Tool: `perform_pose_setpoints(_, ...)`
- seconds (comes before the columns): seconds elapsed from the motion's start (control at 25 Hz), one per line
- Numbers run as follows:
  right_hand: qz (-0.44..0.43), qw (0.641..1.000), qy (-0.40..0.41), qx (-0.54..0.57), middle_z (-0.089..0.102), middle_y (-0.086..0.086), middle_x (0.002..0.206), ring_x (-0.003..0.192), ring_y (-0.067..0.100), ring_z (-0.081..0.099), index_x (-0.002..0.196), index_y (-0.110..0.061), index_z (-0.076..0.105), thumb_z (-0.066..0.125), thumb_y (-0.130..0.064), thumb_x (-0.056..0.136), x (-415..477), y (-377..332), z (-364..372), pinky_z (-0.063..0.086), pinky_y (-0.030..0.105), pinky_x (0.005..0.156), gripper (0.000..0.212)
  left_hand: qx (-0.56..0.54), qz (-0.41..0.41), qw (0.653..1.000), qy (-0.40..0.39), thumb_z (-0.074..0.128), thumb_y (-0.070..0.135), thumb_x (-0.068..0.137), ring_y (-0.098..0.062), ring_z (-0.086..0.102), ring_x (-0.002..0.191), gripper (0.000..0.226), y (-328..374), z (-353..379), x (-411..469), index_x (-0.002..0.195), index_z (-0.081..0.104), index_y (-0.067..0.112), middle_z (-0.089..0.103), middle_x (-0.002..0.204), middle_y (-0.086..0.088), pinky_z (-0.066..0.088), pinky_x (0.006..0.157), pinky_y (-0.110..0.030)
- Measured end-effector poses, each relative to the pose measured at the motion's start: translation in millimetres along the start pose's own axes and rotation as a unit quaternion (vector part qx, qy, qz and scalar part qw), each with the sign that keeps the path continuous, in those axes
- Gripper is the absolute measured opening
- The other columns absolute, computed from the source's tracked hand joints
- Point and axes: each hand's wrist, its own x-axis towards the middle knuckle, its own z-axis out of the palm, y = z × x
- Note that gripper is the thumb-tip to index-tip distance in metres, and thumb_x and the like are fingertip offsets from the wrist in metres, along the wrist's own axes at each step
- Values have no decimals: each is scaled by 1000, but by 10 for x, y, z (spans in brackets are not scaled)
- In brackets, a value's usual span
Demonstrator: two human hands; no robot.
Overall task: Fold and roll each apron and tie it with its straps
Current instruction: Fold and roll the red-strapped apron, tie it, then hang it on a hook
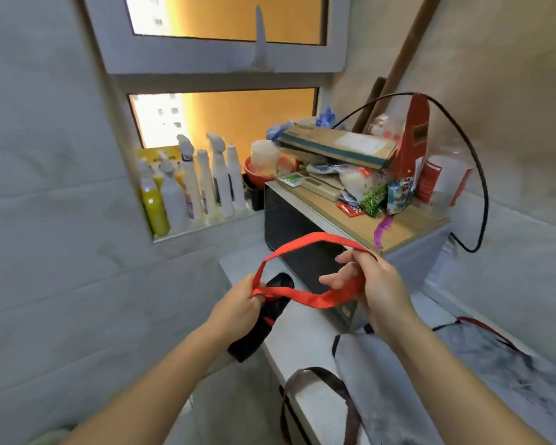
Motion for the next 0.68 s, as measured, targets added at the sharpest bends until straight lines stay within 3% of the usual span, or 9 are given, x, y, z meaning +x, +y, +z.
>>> perform_pose_setpoints(0.12,-32,992,-122,25,36,7,47,44,21,41,85,-4,59,39,-14,99,334,-354,545,52,37,58,27,57,-23,997,36,40,12,92,-23,53,76,19,-144,-547,-42,76,46,19,54,82,-3,47,76,-45)
perform_pose_setpoints(0.24,-60,968,-245,1,30,2,48,44,17,27,72,-12,55,40,-17,98,552,-680,1206,37,30,48,31,114,-62,989,72,43,16,97,-25,57,79,25,-295,-1151,-137,73,47,24,54,82,-3,45,69,-39)
perform_pose_setpoints(0.36,-68,939,-335,-21,27,-1,47,43,15,21,61,-19,44,41,-20,100,619,-937,1996,21,29,46,39,130,-87,980,120,44,17,97,-18,52,66,32,-432,-1748,-275,66,42,24,51,69,1,38,61,-33)
perform_pose_setpoints(0.48,-97,913,-392,-48,26,-2,49,42,13,19,77,-15,48,39,-20,100,606,-1095,2700,15,29,48,26,130,-111,974,151,46,15,93,-27,60,76,20,-518,-2221,-376,74,52,12,60,77,-9,47,70,-40)
perform_pose_setpoints(0.56,-124,890,-433,-75,27,-3,49,43,13,19,88,-12,54,40,-18,97,586,-1167,3236,16,26,46,18,99,-121,967,198,50,15,91,-20,65,83,10,-651,-2601,-437,89,59,11,68,90,-6,52,80,-38)
perform_pose_setpoints(0.68,-188,855,-468,-121,33,-3,49,43,13,23,82,-16,60,43,-19,95,526,-1280,4035,19,25,44,22,30,-66,971,227,63,17,86,-8,67,91,5,-841,-3279,-458,91,62,18,72,96,4,52,92,-35)
